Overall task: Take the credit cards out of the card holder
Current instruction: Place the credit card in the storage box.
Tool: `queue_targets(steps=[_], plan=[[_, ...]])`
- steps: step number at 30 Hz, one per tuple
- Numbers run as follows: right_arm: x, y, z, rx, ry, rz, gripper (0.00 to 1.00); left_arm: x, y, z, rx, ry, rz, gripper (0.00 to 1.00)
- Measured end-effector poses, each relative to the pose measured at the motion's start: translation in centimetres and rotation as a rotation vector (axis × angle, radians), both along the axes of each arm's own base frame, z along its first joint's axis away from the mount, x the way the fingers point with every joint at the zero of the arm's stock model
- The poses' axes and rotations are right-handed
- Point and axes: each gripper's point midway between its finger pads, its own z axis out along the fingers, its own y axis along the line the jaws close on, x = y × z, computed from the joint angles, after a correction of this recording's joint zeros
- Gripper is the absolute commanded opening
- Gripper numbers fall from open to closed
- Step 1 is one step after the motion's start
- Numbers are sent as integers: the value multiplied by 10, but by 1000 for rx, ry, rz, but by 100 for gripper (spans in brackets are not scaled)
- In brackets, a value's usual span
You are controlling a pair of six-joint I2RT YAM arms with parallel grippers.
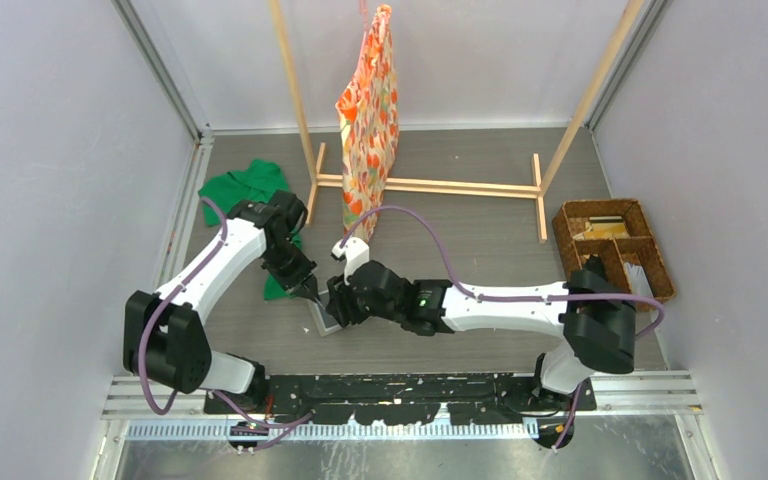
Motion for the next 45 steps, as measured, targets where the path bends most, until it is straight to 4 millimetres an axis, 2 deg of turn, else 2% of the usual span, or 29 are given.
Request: queue_targets(steps=[8, 21, 30, 40, 45], plan=[[3, 16, -20, -81, -96, 13, 49, 1, 0, 0, -5, -5, -2, 0], [4, 20, -21, -103, -135, 4, 48, 2, 3, -1, 14, -15, -22, 1], [-5, 17, -15, -101, -160, 3, 48, -3, 1, 0, -4, 5, -26, 1], [-7, 35, -7, -90, -186, 28, 48, -4, -3, -2, -17, 32, -29, 1], [-6, 39, -15, -110, -187, 33, 41, -3, -5, 0, -27, 27, -32, 1]])
